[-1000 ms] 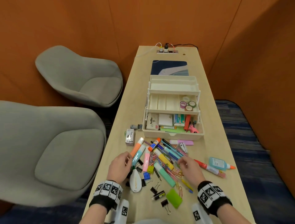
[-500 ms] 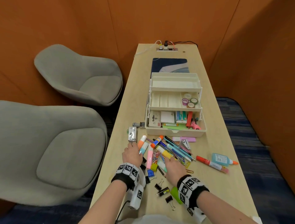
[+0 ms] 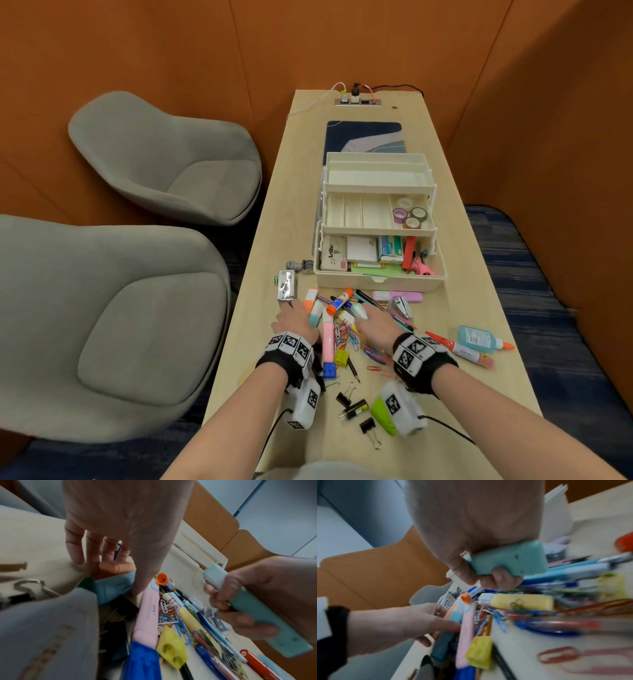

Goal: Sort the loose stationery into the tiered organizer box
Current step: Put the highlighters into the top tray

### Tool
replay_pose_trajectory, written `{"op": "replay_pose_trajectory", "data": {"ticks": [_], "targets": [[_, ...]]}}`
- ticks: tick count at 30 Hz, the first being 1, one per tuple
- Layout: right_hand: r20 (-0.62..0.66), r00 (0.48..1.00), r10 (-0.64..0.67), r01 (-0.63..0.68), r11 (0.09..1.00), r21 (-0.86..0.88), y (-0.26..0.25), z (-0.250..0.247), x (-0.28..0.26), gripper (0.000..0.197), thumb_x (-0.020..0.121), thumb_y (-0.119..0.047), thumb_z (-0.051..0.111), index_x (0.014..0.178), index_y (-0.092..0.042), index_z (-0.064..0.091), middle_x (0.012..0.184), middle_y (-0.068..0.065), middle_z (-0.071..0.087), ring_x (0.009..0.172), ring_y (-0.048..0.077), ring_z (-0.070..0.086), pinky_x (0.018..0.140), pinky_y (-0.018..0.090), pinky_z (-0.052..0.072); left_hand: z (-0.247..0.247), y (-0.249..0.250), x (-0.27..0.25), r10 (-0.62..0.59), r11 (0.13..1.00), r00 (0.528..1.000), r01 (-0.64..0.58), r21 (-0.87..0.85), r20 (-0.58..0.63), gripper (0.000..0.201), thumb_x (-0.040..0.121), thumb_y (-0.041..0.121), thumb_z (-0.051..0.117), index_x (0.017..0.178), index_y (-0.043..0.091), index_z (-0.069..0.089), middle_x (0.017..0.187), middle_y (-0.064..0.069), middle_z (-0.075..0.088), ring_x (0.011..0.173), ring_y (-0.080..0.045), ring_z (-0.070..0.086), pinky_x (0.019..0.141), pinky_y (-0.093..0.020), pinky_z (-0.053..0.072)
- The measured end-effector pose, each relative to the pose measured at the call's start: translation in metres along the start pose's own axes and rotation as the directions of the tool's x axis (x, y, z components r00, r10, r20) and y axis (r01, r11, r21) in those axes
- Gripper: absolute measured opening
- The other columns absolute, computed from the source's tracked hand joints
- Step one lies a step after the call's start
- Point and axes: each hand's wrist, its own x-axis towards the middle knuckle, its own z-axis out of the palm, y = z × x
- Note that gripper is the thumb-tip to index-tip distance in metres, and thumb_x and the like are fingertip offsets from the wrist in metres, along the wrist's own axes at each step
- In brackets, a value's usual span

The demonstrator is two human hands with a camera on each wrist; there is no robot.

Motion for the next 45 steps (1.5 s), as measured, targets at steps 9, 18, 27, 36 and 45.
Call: {"op": "replay_pose_trajectory", "data": {"ticks": [9,18,27,36,45], "targets": [[-0.055,0.994,0.1,-0.111,0.952,-0.286,-0.027,0.046,0.039,0.025,0.087,-0.036,0.059,0.096,-0.014,0.053,0.092,0.005,0.049,0.095,0.024,0.058,0.07,0.029,0.043,-0.009,-0.006,0.012,0.077,0.997,0.988,-0.072,-0.039,0.133,0.035,0.093,0.029,0.052,0.12,0.009,0.042,0.12,-0.012,0.057,0.105,-0.028,0.06,0.086,-0.036,0.049],[-0.151,0.986,0.071,-0.122,0.926,-0.357,-0.029,0.062,0.04,0.035,0.087,-0.037,0.055,0.109,-0.009,0.053,0.11,0.009,0.06,0.102,0.027,0.061,0.074,0.032,0.047,-0.02,-0.023,-0.006,0.227,0.967,0.973,-0.221,-0.129,0.031,0.029,0.096,0.029,0.049,0.116,0.01,0.042,0.109,-0.01,0.06,0.094,-0.027,0.062,0.083,-0.038,0.051],[-0.14,0.988,0.067,-0.086,0.987,-0.136,-0.01,0.05,0.028,0.042,0.083,-0.043,0.053,0.114,-0.014,0.054,0.114,0.007,0.052,0.103,0.03,0.058,0.084,0.036,0.047,-0.022,-0.027,-0.037,0.214,0.856,0.977,-0.199,-0.476,-0.024,0.033,0.097,0.028,0.047,0.124,0.014,0.033,0.094,-0.011,0.062,0.077,-0.026,0.06,0.064,-0.033,0.046],[-0.128,0.948,0.292,-0.093,0.637,0.766,0.053,-0.013,-0.013,0.015,0.09,-0.022,0.049,0.085,-0.009,0.054,0.07,0.007,0.056,0.054,0.016,0.051,0.055,0.029,0.044,-0.01,0.023,-0.045,0.09,0.721,0.996,-0.078,-0.689,-0.019,0.029,0.087,0.024,0.06,0.113,0.013,0.051,0.097,-0.011,0.063,0.08,-0.024,0.06,0.077,-0.039,0.052],[-0.224,0.864,0.452,-0.095,0.582,0.808,0.104,-0.047,-0.044,0.012,0.083,0.0,0.055,0.073,-0.005,0.051,0.055,0.005,0.048,0.04,0.011,0.041,0.036,0.016,0.034,0.004,0.066,-0.036,0.039,0.932,0.998,-0.018,-0.362,0.049,0.072,0.084,0.043,0.066,0.137,0.009,0.032,0.115,-0.012,0.062,0.106,-0.03,0.061,0.084,-0.036,0.047]]}}
